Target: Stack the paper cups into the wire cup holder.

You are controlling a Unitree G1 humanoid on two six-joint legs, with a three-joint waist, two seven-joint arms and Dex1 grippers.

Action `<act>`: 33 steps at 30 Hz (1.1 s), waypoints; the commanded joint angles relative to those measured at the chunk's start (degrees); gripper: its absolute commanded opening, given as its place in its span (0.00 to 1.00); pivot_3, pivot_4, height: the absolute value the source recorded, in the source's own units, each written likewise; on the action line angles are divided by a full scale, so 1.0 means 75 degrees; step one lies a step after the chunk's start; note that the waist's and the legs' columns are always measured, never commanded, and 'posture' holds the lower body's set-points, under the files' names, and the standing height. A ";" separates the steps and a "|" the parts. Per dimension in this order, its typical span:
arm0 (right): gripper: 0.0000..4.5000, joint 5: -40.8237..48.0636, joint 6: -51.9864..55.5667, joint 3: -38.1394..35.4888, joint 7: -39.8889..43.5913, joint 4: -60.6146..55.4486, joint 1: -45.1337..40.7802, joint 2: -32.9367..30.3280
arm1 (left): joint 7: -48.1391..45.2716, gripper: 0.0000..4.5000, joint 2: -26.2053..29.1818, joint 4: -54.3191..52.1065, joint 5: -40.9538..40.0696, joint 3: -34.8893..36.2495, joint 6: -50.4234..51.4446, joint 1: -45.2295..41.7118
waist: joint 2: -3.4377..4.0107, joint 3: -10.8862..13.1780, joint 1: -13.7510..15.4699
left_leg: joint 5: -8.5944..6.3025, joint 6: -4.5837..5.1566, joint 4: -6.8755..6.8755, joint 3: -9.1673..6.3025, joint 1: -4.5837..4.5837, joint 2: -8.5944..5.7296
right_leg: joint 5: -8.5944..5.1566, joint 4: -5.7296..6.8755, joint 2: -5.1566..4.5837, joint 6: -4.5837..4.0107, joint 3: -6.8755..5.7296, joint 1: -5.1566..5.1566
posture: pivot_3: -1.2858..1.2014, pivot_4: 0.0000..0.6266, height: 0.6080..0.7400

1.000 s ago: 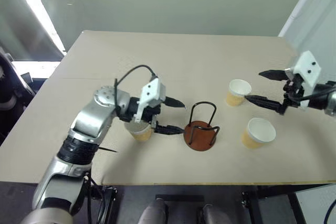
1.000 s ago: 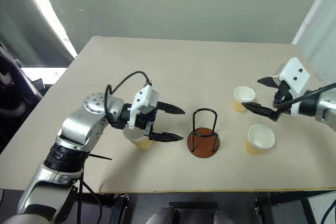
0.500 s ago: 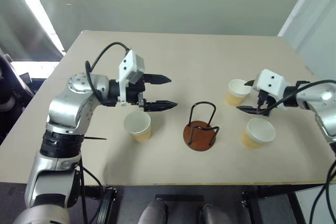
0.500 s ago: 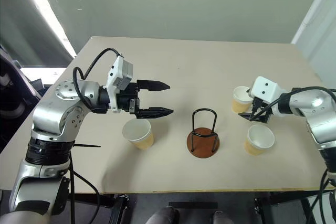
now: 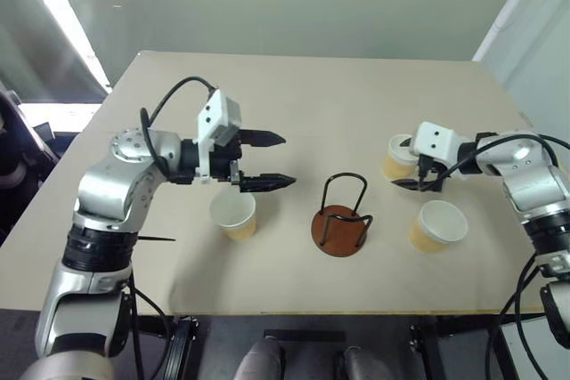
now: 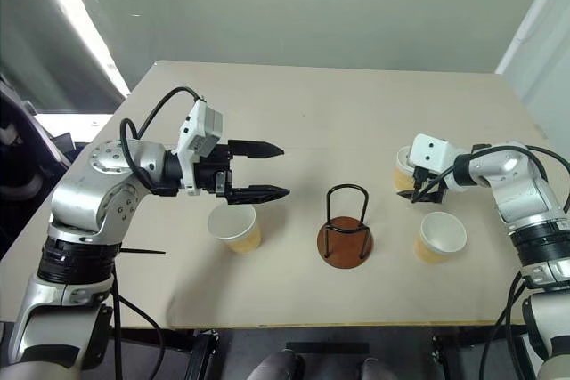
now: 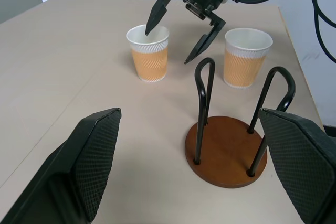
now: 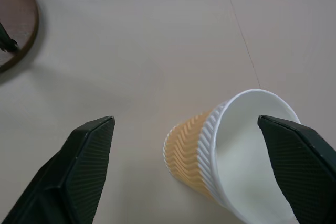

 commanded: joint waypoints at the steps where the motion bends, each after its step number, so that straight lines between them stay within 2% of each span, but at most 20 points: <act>1: 0.72 -0.0309 -0.0356 0.0062 0.0062 0.0321 -0.0288 0.0063 | 0.0057 1.00 0.0084 -0.0180 -0.0052 0.0170 -0.0142 -0.0032 | 0.0000 0.0000 -0.0003 | -0.0001 -0.0001 -0.0001 0.0000 0.0000 0.0000 | 0.0000 0.0000 0.0000 0.0000 0.0000 0.0000 | 0.52 0.24 1.00; 9: 0.03 -0.0698 -0.0783 0.0158 0.0226 0.1047 -0.0530 0.0211 | 0.0119 1.00 0.0109 -0.0224 -0.0041 0.0131 -0.0167 0.0035 | 0.0001 0.0000 0.0003 | -0.0003 -0.0007 -0.0009 0.0000 -0.0001 0.0000 | 0.0000 0.0005 -0.0001 -0.0003 0.0000 0.0000 | 0.52 0.24 1.00; 10: 0.01 -0.0691 -0.0784 0.0134 0.0277 0.1042 -0.0528 0.0210 | 0.0124 1.00 0.0117 -0.0234 -0.0038 0.0125 -0.0170 0.0046 | 0.0001 0.0000 0.0003 | -0.0004 -0.0007 -0.0011 0.0000 0.0000 0.0000 | 0.0000 0.0005 -0.0001 -0.0003 0.0000 0.0000 | 0.52 0.24 1.00; 16: 0.01 -0.0126 -0.0198 -0.0283 0.0902 0.0070 -0.0312 -0.0021 | 0.0059 1.00 0.0231 -0.0256 0.0010 0.0069 -0.0166 0.0095 | 0.0003 0.0002 0.0000 | -0.0006 -0.0012 -0.0022 0.0000 -0.0004 0.0001 | -0.0001 0.0005 -0.0001 -0.0005 -0.0001 -0.0001 | 0.52 0.24 1.00; 18: 0.01 0.0249 0.0265 -0.0537 0.1215 -0.0724 -0.0126 -0.0244 | -0.0011 1.00 0.0322 -0.0254 0.0035 0.0065 -0.0163 0.0131 | 0.0003 0.0002 0.0009 | -0.0007 -0.0014 -0.0023 -0.0002 -0.0010 0.0000 | -0.0002 0.0004 0.0000 -0.0007 -0.0006 -0.0001 | 0.52 0.24 1.00; 22: 0.01 0.1790 0.2207 -0.1487 0.2008 -0.3696 0.0004 -0.1123 | -0.0263 1.00 0.0658 -0.0134 0.0136 0.0051 -0.0213 0.0221 | 0.0009 0.0006 0.0021 | -0.0009 -0.0018 -0.0023 -0.0005 -0.0052 -0.0001 | -0.0004 -0.0003 0.0000 -0.0010 -0.0011 -0.0035 | 0.52 0.24 1.00; 29: 0.01 0.3823 0.4805 -0.2154 0.1917 -0.6518 -0.0365 -0.1770 | -0.0336 1.00 0.0663 0.0059 0.0217 -0.0037 -0.0357 0.0192 | 0.0001 0.0004 0.0005 | -0.0008 -0.0021 -0.0010 -0.0015 -0.0045 -0.0004 | -0.0005 -0.0021 0.0000 -0.0010 -0.0011 -0.0028 | 0.52 0.24 1.00; 33: 0.01 0.4346 0.5386 -0.2033 0.1570 -0.7300 -0.0378 -0.1791 | -0.0379 1.00 0.0515 0.0256 0.0297 -0.0197 -0.0531 0.0049 | 0.0000 0.0004 0.0002 | -0.0003 -0.0028 -0.0007 -0.0019 -0.0025 -0.0003 | -0.0008 -0.0015 0.0000 -0.0015 -0.0011 -0.0020 | 0.52 0.24 1.00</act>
